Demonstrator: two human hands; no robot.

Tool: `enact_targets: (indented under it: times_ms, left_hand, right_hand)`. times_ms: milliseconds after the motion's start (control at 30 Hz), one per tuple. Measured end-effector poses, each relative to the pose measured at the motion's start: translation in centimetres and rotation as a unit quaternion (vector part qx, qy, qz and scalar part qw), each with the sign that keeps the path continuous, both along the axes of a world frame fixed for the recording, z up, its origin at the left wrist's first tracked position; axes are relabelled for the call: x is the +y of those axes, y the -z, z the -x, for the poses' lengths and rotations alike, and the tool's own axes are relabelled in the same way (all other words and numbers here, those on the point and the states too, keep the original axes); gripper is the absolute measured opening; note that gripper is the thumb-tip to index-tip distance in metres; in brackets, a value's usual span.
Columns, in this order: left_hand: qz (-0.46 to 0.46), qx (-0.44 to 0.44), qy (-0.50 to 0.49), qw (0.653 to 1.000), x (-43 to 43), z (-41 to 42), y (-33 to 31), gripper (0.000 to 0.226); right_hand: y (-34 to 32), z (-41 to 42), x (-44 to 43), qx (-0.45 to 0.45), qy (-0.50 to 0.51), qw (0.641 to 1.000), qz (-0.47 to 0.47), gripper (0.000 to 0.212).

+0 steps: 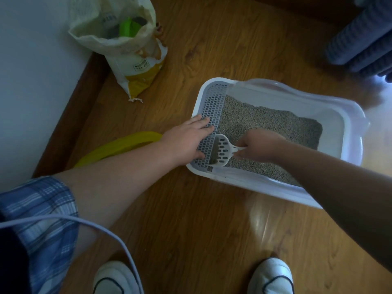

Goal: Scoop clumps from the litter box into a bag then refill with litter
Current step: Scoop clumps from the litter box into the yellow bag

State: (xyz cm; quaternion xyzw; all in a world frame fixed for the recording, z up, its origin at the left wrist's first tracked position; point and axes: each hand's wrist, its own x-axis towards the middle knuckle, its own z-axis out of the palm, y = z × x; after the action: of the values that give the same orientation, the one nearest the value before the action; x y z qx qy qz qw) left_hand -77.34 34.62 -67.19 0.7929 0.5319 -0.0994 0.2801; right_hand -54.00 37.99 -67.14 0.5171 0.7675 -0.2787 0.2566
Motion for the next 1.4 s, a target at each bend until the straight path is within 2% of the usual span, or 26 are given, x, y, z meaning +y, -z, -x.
enact_targets:
  times_ms: [133, 267, 467, 833, 967, 1067, 1200, 1400]
  left_hand:
    - [0.004, -0.002, -0.003, 1.000, 0.0, 0.0, 0.1, 0.093]
    - [0.002, -0.005, 0.003, 1.000, -0.1, 0.1, 0.0, 0.093]
    - [0.005, -0.003, 0.006, 1.000, -0.1, -0.1, -0.5, 0.093]
    - [-0.002, 0.004, 0.011, 1.000, -0.1, -0.2, -0.3, 0.094]
    - [0.001, 0.005, 0.010, 1.000, -0.2, -0.2, -0.6, 0.093]
    - [0.000, 0.007, 0.008, 1.000, -0.2, -0.3, -0.6, 0.093]
    - [-0.005, 0.006, 0.007, 1.000, -0.2, -0.3, -0.5, 0.094]
    - [-0.006, 0.009, 0.008, 1.000, -0.3, -0.4, -0.3, 0.094]
  right_hand:
    - [1.9, -1.3, -0.6, 0.090, 0.102, 0.988, 0.074, 0.016]
    - [2.3, -2.0, -1.6, 0.144, 0.144, 0.972, 0.114, 0.008]
    - [1.7, -3.7, -2.6, 0.156, 0.174, 0.963, 0.135, 0.022]
    - [-1.1, -9.1, -3.6, 0.172, 0.269, 0.945, 0.064, 0.016]
    - [-1.8, -9.9, -3.9, 0.198, 0.290, 0.935, 0.050, 0.024]
    - [-2.4, -9.7, -4.2, 0.213, 0.291, 0.932, 0.038, 0.026]
    - [-2.7, -9.6, -4.3, 0.218, 0.302, 0.928, 0.022, 0.015]
    - [-3.1, -8.9, -4.9, 0.231, 0.302, 0.925, -0.005, 0.015]
